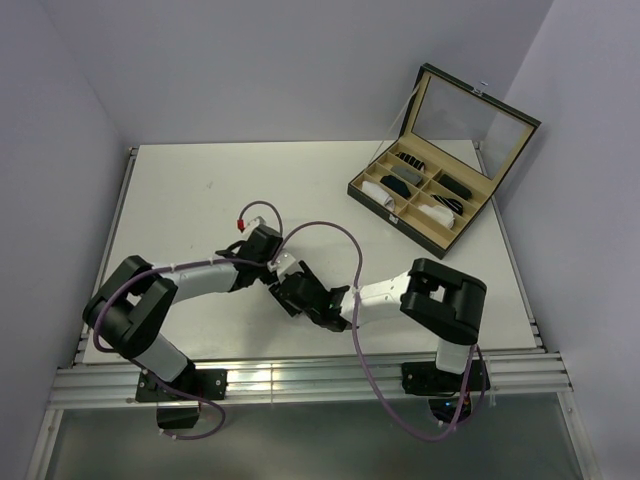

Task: Roll the socks
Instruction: Pick up the sock at the center of the board.

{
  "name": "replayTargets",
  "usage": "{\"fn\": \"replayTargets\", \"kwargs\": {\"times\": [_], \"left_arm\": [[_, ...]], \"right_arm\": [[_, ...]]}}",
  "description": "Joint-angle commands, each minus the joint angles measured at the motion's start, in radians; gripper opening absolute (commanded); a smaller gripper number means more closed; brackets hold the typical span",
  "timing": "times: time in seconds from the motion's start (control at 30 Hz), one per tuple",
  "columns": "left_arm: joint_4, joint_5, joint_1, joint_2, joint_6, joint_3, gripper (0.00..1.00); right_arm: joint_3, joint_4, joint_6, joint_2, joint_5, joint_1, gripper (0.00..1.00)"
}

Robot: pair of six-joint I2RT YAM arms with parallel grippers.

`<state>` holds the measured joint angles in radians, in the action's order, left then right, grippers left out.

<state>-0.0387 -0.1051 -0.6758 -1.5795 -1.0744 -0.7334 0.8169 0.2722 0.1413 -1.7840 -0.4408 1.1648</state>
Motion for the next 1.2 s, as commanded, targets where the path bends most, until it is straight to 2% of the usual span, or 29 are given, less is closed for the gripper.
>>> {"fn": "replayTargets", "kwargs": {"times": [0.0,0.03,0.1,0.13,0.2,0.23,0.33,0.53,0.6,0.87,1.0,1.03,1.17], "left_arm": [[-0.058,0.051,-0.030,-0.040,0.034,-0.006,0.00],[-0.059,0.053,-0.030,-0.040,0.036,-0.004,0.00],[-0.067,0.056,-0.030,-0.039,0.044,-0.008,0.00],[-0.067,0.058,-0.030,-0.037,0.044,-0.009,0.00],[-0.069,0.054,-0.030,-0.031,0.045,-0.009,0.01],[-0.069,0.054,-0.028,-0.025,0.045,-0.008,0.01],[-0.070,0.054,-0.024,-0.011,0.048,-0.009,0.07],[-0.087,0.048,0.013,0.045,0.065,-0.032,0.27],[-0.098,0.044,0.034,0.070,0.076,-0.046,0.36],[-0.190,0.008,0.205,0.222,0.126,-0.142,0.68],[-0.260,-0.010,0.280,0.327,0.165,-0.181,0.74],[-0.268,-0.013,0.306,0.351,0.169,-0.184,0.77],[-0.320,-0.015,0.381,0.476,0.226,-0.195,0.83]], "right_arm": [[0.013,0.013,0.012,-0.077,0.037,-0.010,0.65],[0.018,0.009,0.012,-0.086,0.034,-0.010,0.63],[0.022,-0.005,0.023,-0.103,0.031,-0.014,0.49],[0.022,-0.010,0.030,-0.104,0.028,-0.016,0.37],[0.010,-0.024,0.058,-0.101,0.027,-0.031,0.24],[0.007,-0.031,0.066,-0.088,0.030,-0.037,0.13],[-0.018,-0.063,0.093,-0.040,0.042,-0.063,0.00],[-0.079,-0.134,0.145,0.072,0.085,-0.099,0.00],[-0.100,-0.163,0.164,0.118,0.086,-0.105,0.00],[-0.153,-0.244,0.164,0.316,0.060,-0.135,0.00],[-0.147,-0.292,0.094,0.440,0.030,-0.184,0.00],[-0.142,-0.300,0.071,0.502,0.063,-0.200,0.00],[-0.084,-0.358,-0.035,0.606,0.117,-0.333,0.00]]}}
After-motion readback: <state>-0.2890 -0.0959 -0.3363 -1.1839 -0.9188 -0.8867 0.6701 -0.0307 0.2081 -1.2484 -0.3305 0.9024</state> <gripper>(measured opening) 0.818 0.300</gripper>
